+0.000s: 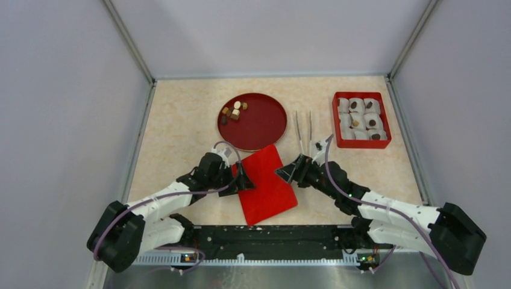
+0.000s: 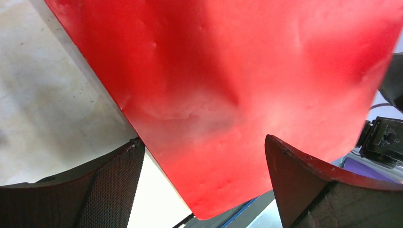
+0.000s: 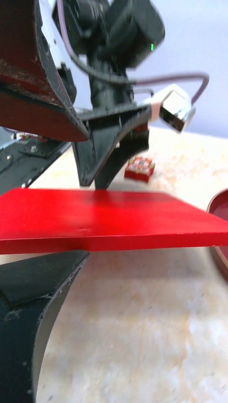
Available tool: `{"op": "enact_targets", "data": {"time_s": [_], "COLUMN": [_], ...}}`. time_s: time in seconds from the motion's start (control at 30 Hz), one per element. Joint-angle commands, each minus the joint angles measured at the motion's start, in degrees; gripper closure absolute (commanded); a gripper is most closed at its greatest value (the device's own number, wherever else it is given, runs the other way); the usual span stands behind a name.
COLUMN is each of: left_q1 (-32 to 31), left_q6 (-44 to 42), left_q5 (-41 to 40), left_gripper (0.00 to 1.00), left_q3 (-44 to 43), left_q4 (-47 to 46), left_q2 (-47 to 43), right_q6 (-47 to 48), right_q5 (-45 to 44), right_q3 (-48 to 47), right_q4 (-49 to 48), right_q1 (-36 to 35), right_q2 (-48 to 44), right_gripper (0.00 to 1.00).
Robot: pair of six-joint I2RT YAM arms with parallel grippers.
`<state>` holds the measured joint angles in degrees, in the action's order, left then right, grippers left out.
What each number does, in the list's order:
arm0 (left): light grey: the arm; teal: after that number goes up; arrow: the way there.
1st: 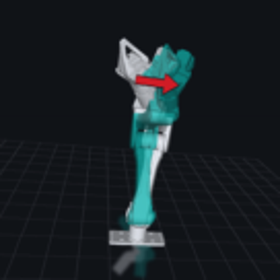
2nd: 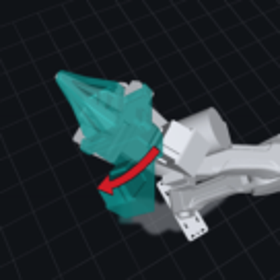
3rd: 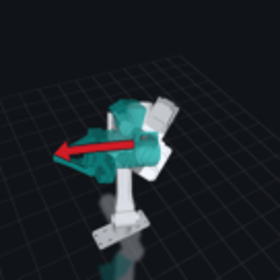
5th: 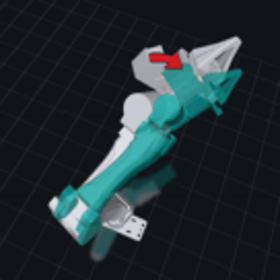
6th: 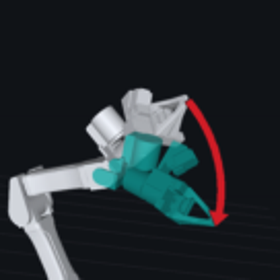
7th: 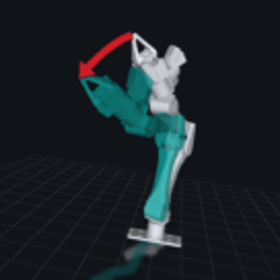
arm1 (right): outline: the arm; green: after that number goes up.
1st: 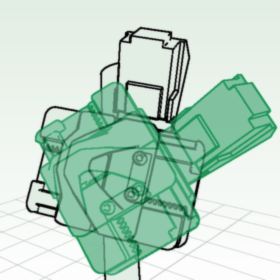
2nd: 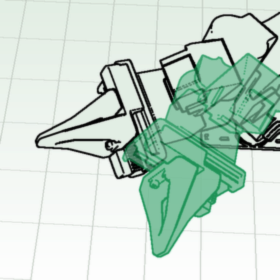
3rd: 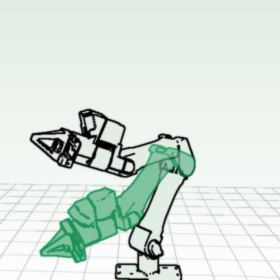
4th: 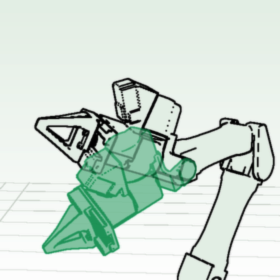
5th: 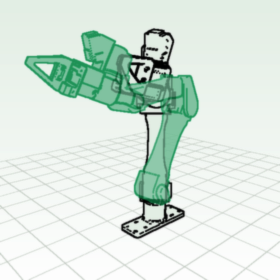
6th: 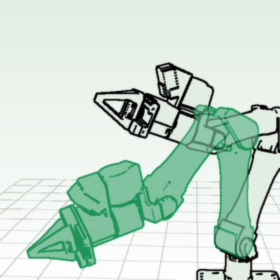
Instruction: Pack the chocolate
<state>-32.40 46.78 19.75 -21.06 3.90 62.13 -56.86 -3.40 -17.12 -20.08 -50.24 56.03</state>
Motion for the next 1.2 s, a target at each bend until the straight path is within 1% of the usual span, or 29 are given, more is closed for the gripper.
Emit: {"op": "enact_targets", "data": {"time_s": [0.0, 0.17, 0.33, 0.5, 0.63, 0.8, 0.9, 0.97, 1.0, 1.07, 1.17], "left_q1": [-0.8, -0.8, -0.7, -0.8, -0.7, -0.6, -0.6, -0.7, -0.6, -0.7, -0.6], "left_q6": [-0.6, 0.0, 0.1, -1.6, -3.9, -5.8, -6.1, -6.3, -6.5, -6.7, -5.8], "left_q5": [6.3, 9.7, 11.5, 9.3, 7.4, 3.8, 1.7, 0.3, -1.1, -6.5, -17.6], "left_gripper": [0.01, 0.01, 0.01, 0.01, 0.01, 0.09, 0.12, 0.13, 0.13, 0.12, 0.09], "left_q3": [-2.7, -2.9, -3.1, -5.5, -6.1, -5.9, -4.8, -4.9, -5.6, -7.4, -10.8], "left_q4": [-9.0, -13.4, -16.2, -8.6, -3.4, 2.8, 3.5, 4.6, 6.8, 12.2, 23.4], "left_q2": [1.9, 2.8, 1.6, -1.8, -7.4, -13.3, -15.6, -16.8, -17.3, -17.5, -14.6], "right_q6": [-3.1, -3.3, -4.6, -4.8, -4.2, -3.8, -3.9, -3.8, -3.8, -2.5, 1.5], "right_q5": [4.9, 7.5, 11.5, 13.6, 15.4, 19.4, 21.4, 21.5, 20.7, 17.3, 8.2], "right_q3": [-0.7, -1.6, -2.2, -3.6, -4.8, -6.7, -7.8, -8.4, -8.5, -9.3, -12.3], "right_q4": [-5.8, -7.1, -12.1, -14.0, -14.4, -16.6, -19.5, -19.7, -19.0, -13.8, 1.2], "right_q1": [-1.4, -1.4, -1.4, -1.4, -1.5, -2.2, -3.4, -4.0, -4.0, -4.0, -4.0], "right_q2": [-3.8, -4.1, -0.4, 2.7, 3.8, 7.5, 11.0, 12.8, 13.3, 12.8, 11.8], "right_gripper": [0.2, 0.2, 0.2, 0.2, 0.2, 0.2, 0.2, 0.21, 0.21, 0.21, 0.21]}}
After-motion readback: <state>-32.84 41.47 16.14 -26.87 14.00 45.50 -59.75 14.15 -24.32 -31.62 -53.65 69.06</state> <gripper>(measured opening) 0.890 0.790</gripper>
